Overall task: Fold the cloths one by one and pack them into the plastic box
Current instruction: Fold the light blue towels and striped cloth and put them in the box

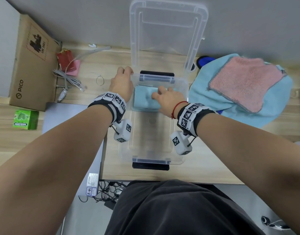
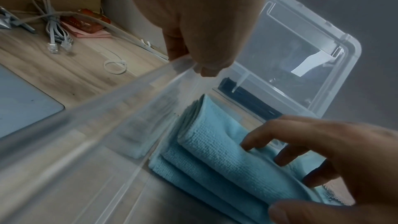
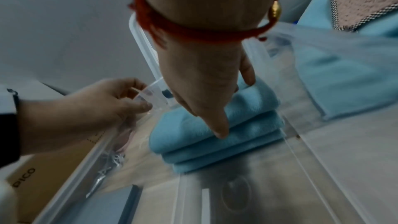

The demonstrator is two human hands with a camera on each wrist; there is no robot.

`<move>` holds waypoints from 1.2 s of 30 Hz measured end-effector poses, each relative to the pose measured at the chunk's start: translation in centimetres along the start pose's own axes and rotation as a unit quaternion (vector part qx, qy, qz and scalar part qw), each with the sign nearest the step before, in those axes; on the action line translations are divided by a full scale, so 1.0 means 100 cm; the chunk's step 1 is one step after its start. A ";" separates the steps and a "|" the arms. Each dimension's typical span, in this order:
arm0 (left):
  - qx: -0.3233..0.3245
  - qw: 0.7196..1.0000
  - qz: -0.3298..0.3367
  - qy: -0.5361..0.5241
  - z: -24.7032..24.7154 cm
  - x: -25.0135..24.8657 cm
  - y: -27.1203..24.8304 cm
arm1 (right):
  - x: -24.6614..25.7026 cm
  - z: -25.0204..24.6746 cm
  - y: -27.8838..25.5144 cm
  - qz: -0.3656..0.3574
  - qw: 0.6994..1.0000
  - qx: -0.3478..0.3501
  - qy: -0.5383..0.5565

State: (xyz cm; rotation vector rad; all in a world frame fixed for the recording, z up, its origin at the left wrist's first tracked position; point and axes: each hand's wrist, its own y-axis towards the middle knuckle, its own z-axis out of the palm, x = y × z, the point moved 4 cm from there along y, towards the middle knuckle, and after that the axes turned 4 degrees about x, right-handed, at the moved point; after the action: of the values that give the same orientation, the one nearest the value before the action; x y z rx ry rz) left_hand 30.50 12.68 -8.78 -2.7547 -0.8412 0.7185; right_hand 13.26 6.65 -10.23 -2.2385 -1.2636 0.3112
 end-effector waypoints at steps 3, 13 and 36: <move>0.008 1.000 -0.007 -0.001 -0.001 -0.002 -0.001 | 0.004 0.004 0.007 0.026 0.999 -0.038 -0.015; 0.022 1.000 -0.003 0.019 -0.002 -0.002 -0.001 | -0.007 -0.002 -0.005 -0.025 0.999 -0.019 0.038; 0.104 0.978 0.177 0.028 0.082 -0.276 -0.003 | -0.301 0.058 -0.172 0.312 0.902 -0.095 0.281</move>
State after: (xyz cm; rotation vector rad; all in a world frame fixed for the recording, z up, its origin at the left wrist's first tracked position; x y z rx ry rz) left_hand 6.34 -2.46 -4.86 -2.7416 -0.2446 0.7321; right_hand -17.75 -9.71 -7.29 -2.5851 -0.2658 -0.2410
